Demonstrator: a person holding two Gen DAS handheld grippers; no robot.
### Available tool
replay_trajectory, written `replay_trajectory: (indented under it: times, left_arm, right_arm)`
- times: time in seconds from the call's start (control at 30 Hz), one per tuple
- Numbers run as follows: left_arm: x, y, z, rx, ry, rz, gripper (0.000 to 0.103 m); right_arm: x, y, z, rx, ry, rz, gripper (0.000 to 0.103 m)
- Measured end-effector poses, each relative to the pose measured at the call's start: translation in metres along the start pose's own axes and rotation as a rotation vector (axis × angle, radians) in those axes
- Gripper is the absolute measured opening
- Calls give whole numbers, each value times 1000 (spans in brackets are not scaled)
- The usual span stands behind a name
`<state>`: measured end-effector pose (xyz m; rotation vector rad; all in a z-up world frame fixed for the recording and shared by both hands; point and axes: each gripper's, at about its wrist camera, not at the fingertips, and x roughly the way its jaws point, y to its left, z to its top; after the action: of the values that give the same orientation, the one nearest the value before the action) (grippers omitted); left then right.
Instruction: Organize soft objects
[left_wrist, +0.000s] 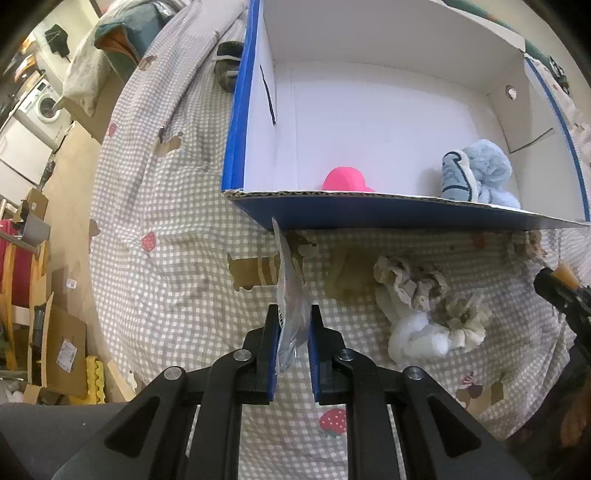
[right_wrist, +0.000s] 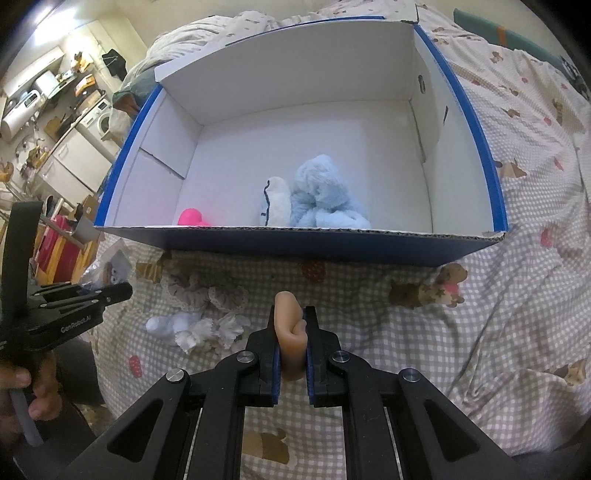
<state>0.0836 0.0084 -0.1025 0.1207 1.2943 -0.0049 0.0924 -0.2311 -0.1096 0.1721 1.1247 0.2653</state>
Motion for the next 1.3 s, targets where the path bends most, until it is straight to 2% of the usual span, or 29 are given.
replay_trajectory:
  times: [0.13,0.4,0.5,0.63,0.87,1.03,1.3]
  left_arm:
    - [-10,-4,-5,-8,-14,-34,12]
    - [-23,-7,-8,3,-74,-31,12]
    - [-35,-2,-7,-31,-95,-75,12]
    - [-59,1,-1,-27,-173,-72,12]
    - [-95,5,24,-6,-270,-71,12]
    - [-101,9,50,-16,-277,-102,12]
    - [-92,-4,84,24,-274,-158,12]
  right_arm:
    - [-4,3,-2,-8,-7,3,11]
    - [-12,8,-4,-7,-20,20,11]
    - [-23,11,-1,-8,-47,45,11]
    - [-43,16,7,-22,-114,83,11]
    - [-75,20,34,-50,-215,132,11]
    - [-84,19,58,-60,-245,137,11]
    - [-73,13,92,-64,-265,115,11]
